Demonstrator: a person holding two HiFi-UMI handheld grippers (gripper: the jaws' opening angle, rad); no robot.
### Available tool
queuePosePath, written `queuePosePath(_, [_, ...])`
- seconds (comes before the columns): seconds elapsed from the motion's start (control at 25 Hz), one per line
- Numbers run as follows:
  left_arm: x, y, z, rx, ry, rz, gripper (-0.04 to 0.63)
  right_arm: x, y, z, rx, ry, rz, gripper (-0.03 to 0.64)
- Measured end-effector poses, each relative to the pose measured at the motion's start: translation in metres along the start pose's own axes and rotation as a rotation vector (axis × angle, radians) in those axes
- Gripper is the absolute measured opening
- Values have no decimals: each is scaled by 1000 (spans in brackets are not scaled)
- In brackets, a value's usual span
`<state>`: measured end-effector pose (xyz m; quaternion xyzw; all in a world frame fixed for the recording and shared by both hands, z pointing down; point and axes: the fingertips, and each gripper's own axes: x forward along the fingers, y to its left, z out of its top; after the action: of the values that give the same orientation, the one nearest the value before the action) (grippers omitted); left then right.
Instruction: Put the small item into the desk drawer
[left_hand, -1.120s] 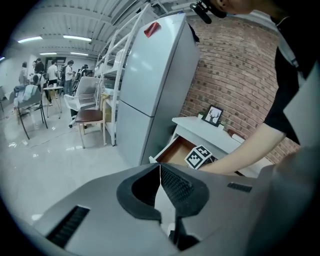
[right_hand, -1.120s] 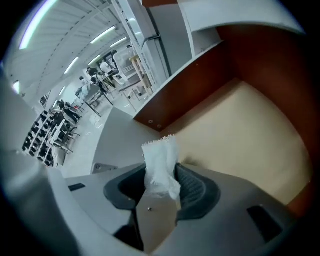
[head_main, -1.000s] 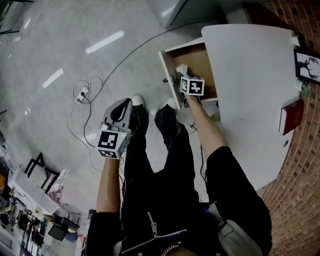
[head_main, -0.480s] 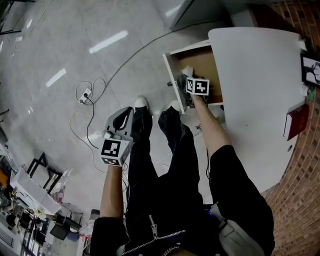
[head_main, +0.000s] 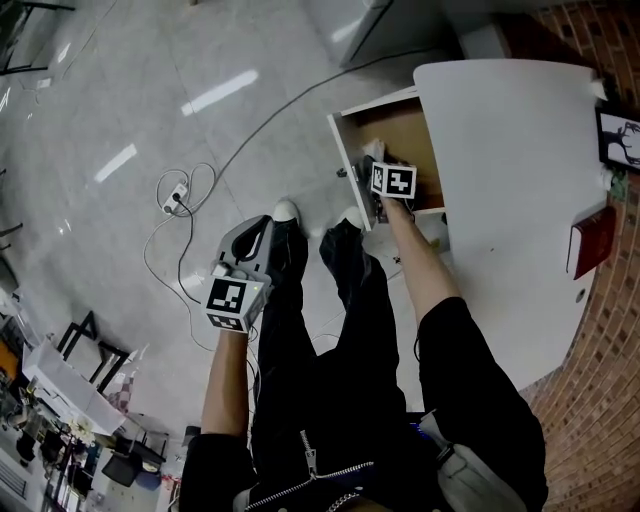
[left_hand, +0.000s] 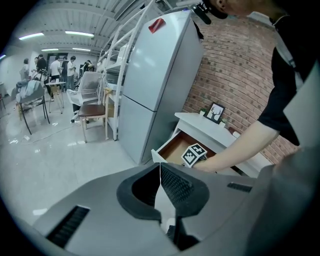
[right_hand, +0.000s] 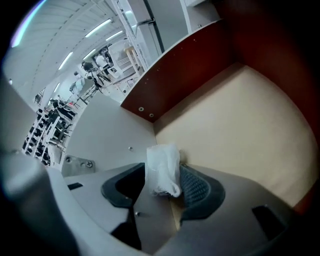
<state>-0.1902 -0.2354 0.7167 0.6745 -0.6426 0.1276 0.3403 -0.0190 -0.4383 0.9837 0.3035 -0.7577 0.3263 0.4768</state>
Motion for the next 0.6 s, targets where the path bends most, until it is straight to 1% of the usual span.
queuePosePath(0.16, [-3, -4, 12, 16, -12, -17, 21, -21, 9, 7, -24, -34, -13, 206])
queuePosePath(0.2, [-4, -5, 15, 20, -15, -22, 21, -28, 12, 9, -31, -46, -16, 187])
queuePosePath(0.4, [-11, -20, 36, 42, -36, -55, 21, -67, 27, 20, -61, -127, 5, 32])
queuePosePath(0.44, [-12, -23, 40, 46, -39, -61, 21, -75, 30, 21, -65, -134, 9, 14])
queuePosePath(0.6, [-20, -33, 60, 66, -53, -80, 21, -109, 44, 26, -71, -154, 35, 8])
